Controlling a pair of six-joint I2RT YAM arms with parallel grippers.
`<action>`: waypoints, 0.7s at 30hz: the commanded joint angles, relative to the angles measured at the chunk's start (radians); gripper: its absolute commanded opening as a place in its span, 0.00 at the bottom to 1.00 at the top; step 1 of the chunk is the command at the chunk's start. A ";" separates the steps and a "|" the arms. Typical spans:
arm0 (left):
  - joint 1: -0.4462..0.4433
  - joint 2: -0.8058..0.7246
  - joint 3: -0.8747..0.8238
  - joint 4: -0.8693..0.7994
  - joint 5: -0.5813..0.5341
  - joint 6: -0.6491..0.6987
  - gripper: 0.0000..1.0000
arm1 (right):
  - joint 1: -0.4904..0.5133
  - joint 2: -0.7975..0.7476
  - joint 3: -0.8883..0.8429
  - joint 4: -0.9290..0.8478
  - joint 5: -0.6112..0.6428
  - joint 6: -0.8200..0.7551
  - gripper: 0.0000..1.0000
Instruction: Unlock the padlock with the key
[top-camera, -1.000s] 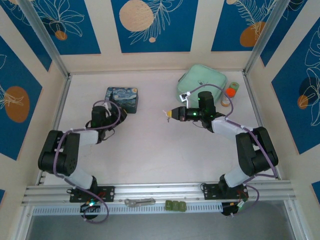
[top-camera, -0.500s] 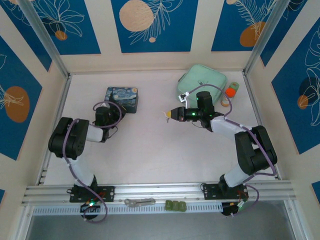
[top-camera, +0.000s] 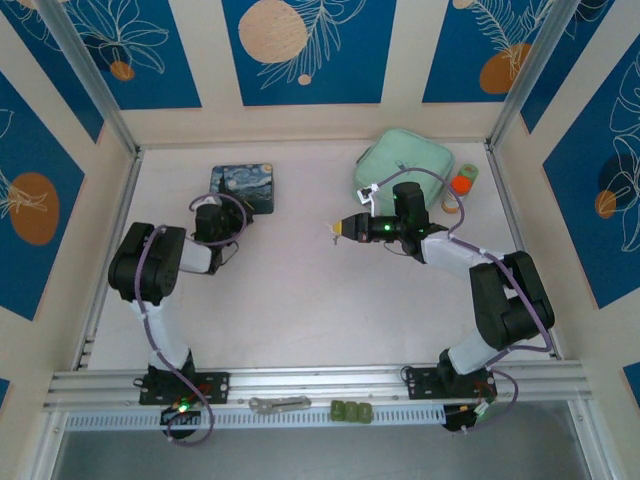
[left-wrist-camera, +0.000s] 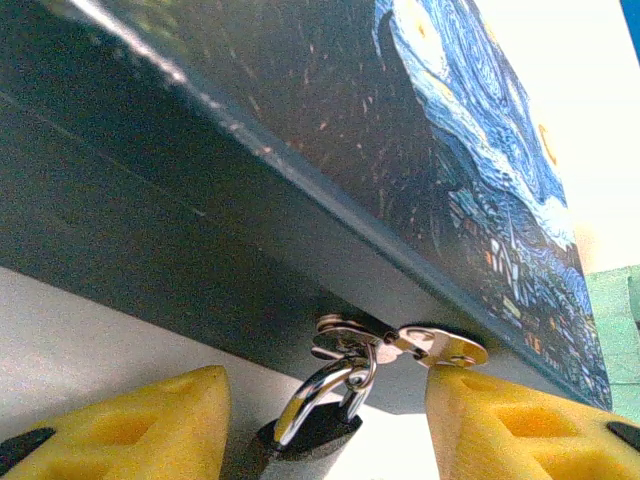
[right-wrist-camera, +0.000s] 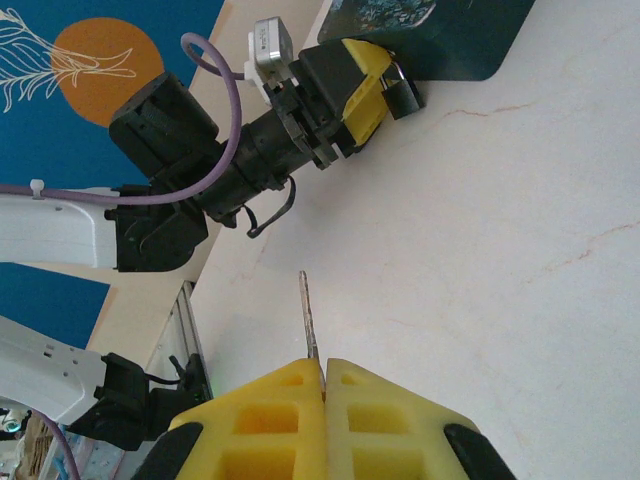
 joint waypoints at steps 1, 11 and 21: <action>-0.013 0.050 0.009 -0.015 0.042 0.035 0.54 | 0.008 0.008 0.032 -0.009 0.007 -0.020 0.00; -0.023 0.114 -0.034 0.137 0.142 0.024 0.53 | 0.008 0.008 0.035 -0.006 0.004 -0.017 0.00; -0.025 0.077 -0.072 0.077 0.163 0.086 0.43 | 0.008 0.017 0.040 -0.001 0.001 -0.014 0.00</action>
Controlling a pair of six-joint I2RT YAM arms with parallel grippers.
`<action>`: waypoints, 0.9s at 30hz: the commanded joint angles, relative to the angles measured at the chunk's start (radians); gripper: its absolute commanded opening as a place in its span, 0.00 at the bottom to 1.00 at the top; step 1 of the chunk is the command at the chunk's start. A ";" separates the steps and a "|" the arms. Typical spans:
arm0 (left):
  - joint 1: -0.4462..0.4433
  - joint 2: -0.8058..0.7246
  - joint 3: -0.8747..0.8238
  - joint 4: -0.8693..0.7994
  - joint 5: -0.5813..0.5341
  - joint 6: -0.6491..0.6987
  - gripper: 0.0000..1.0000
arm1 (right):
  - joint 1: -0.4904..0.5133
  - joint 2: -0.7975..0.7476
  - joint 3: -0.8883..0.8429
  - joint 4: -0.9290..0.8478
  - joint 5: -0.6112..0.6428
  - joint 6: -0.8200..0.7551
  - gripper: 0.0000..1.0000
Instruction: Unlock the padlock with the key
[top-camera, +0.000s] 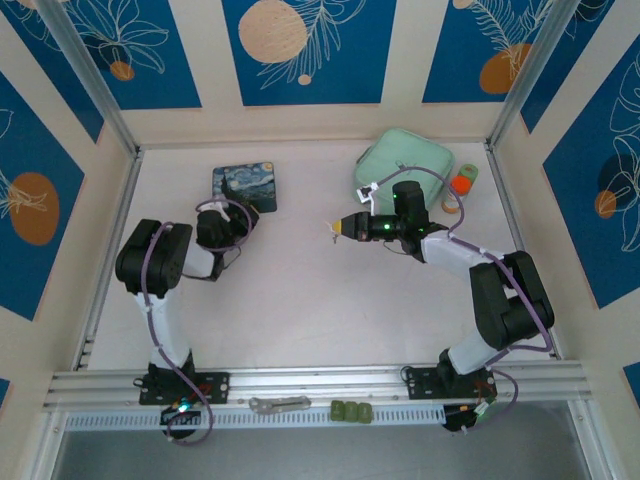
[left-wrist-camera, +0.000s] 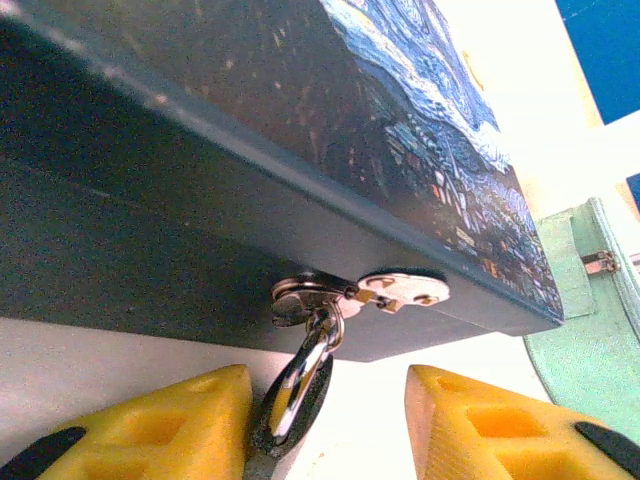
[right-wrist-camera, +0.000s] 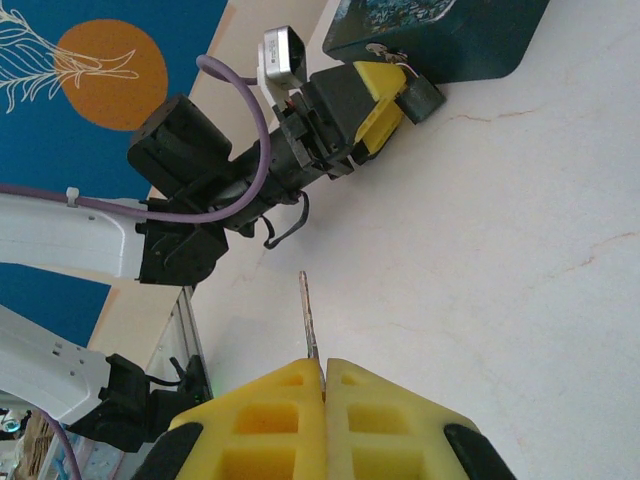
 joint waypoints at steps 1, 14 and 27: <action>-0.019 0.006 -0.030 -0.126 0.043 0.036 0.42 | 0.006 0.016 0.030 0.004 0.001 -0.011 0.00; -0.049 0.014 0.083 -0.392 -0.055 0.090 0.34 | 0.004 0.007 0.021 0.004 0.008 -0.009 0.00; -0.063 -0.041 0.063 -0.323 0.074 0.003 0.00 | 0.001 0.041 0.031 -0.013 -0.010 -0.005 0.00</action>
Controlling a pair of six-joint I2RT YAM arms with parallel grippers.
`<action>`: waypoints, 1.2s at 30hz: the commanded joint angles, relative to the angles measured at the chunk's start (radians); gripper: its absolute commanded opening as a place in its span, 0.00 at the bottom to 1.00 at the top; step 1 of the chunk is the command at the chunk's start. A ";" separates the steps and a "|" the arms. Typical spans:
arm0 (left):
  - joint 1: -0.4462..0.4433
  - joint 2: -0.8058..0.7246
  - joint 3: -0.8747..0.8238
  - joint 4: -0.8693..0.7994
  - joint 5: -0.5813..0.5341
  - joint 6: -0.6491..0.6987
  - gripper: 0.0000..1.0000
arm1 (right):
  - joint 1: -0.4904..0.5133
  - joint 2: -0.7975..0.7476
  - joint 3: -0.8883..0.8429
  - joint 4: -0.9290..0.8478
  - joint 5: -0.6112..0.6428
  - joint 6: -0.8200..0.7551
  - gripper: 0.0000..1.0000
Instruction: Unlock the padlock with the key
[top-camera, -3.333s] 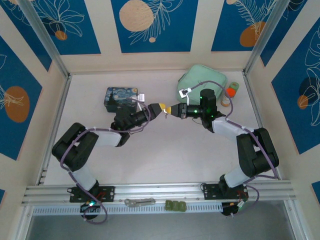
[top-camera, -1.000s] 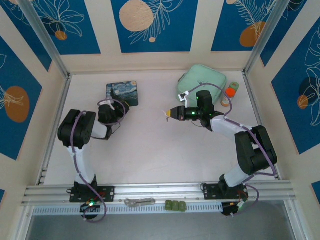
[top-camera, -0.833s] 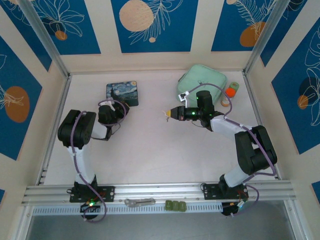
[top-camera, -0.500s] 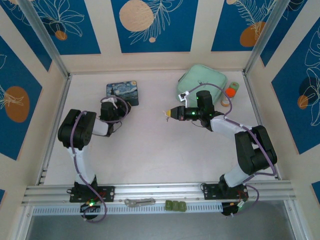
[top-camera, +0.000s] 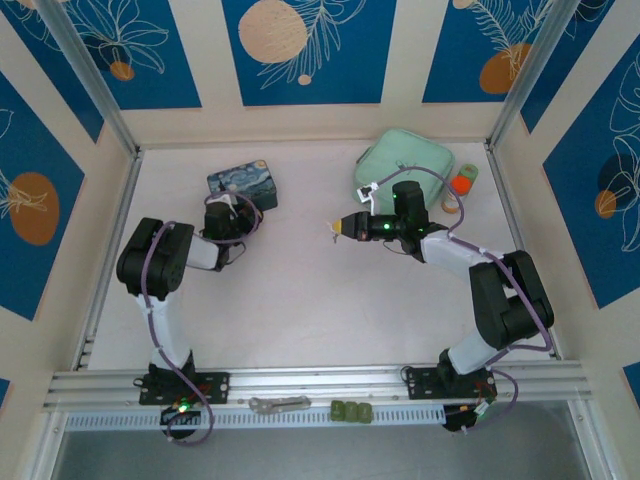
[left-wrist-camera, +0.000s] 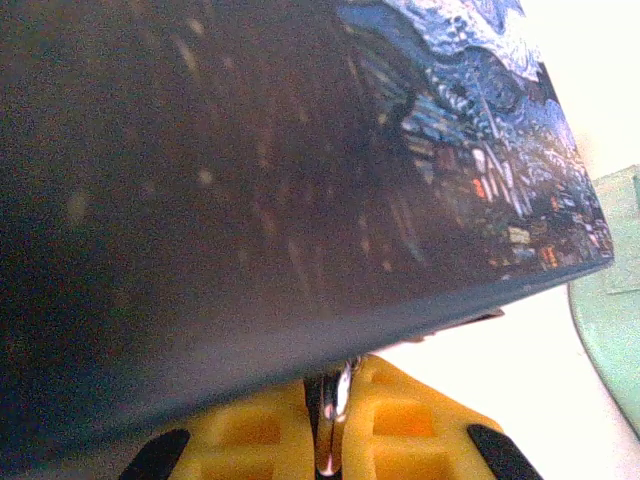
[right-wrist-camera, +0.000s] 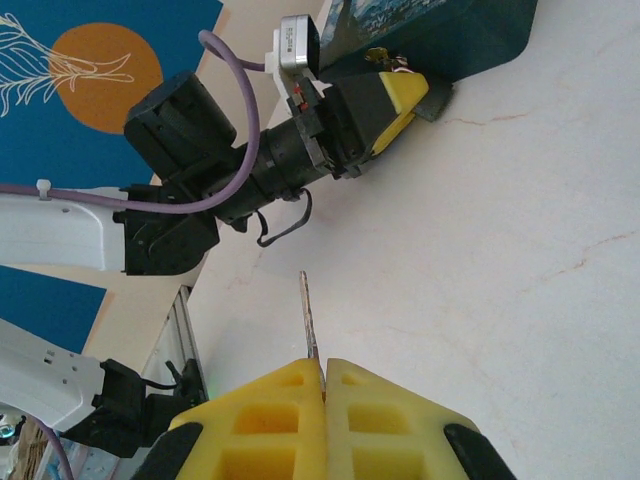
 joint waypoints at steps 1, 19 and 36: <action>-0.032 -0.036 -0.035 -0.080 0.112 -0.069 0.00 | 0.002 0.040 0.034 -0.013 -0.027 0.001 0.00; -0.156 0.030 -0.112 0.437 0.200 -0.580 0.00 | 0.091 0.304 0.093 0.172 -0.063 0.196 0.00; -0.189 -0.006 -0.131 0.411 0.234 -0.584 0.00 | 0.048 0.484 0.211 0.283 -0.117 0.235 0.00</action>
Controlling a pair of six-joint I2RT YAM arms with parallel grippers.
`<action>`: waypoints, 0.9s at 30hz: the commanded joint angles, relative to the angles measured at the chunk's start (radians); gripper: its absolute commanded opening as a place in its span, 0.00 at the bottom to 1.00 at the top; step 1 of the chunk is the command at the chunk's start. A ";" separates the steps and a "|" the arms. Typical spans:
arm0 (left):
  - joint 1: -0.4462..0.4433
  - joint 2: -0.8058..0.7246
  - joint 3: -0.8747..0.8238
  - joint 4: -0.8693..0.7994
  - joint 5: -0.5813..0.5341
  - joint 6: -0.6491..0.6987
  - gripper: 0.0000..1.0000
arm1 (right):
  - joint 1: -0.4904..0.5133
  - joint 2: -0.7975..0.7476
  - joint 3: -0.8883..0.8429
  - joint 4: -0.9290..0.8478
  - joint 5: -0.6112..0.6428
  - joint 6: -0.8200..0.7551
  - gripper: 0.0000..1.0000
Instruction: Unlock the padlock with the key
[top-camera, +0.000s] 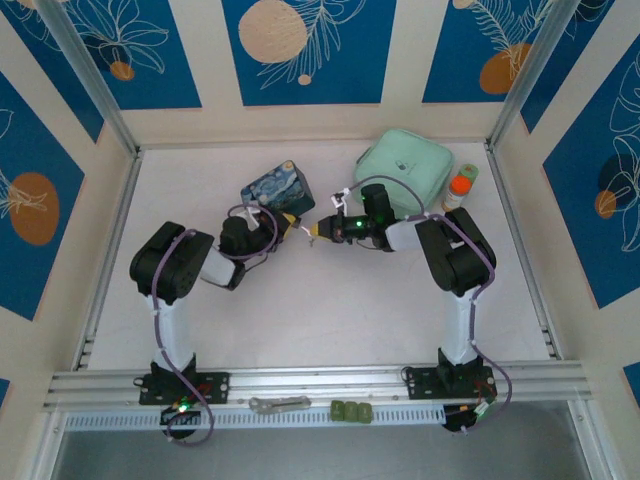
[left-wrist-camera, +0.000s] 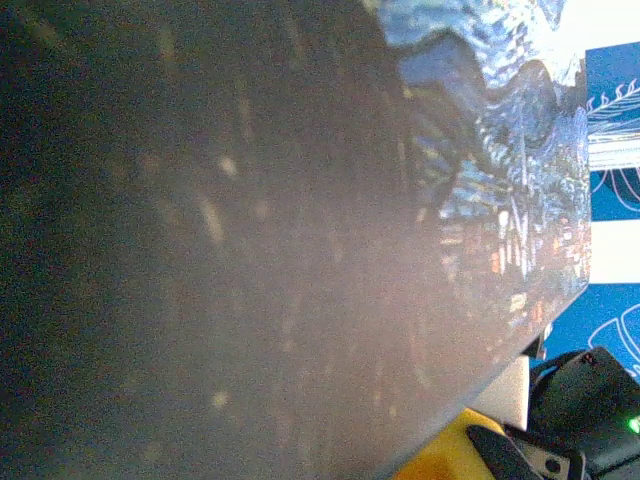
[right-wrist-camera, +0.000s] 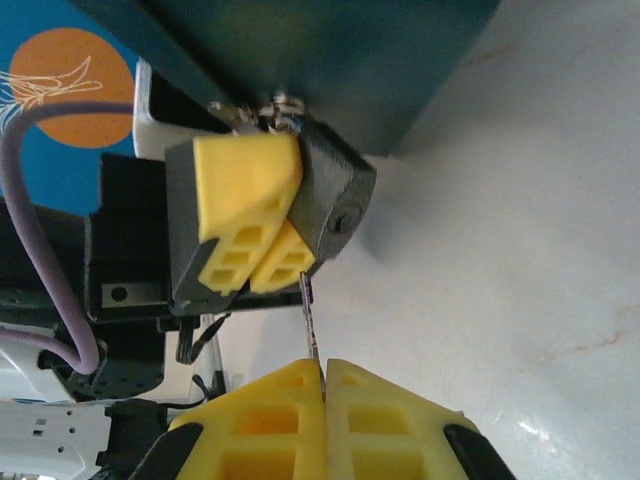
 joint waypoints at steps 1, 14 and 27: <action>-0.016 -0.016 -0.019 0.010 0.040 -0.024 0.00 | -0.012 0.032 0.023 0.024 -0.039 0.002 0.00; -0.025 -0.018 -0.009 -0.004 0.035 -0.016 0.00 | 0.009 0.051 0.034 0.035 -0.053 -0.003 0.00; -0.034 -0.019 -0.010 0.004 0.037 -0.018 0.00 | 0.017 0.058 0.040 0.063 -0.046 0.012 0.00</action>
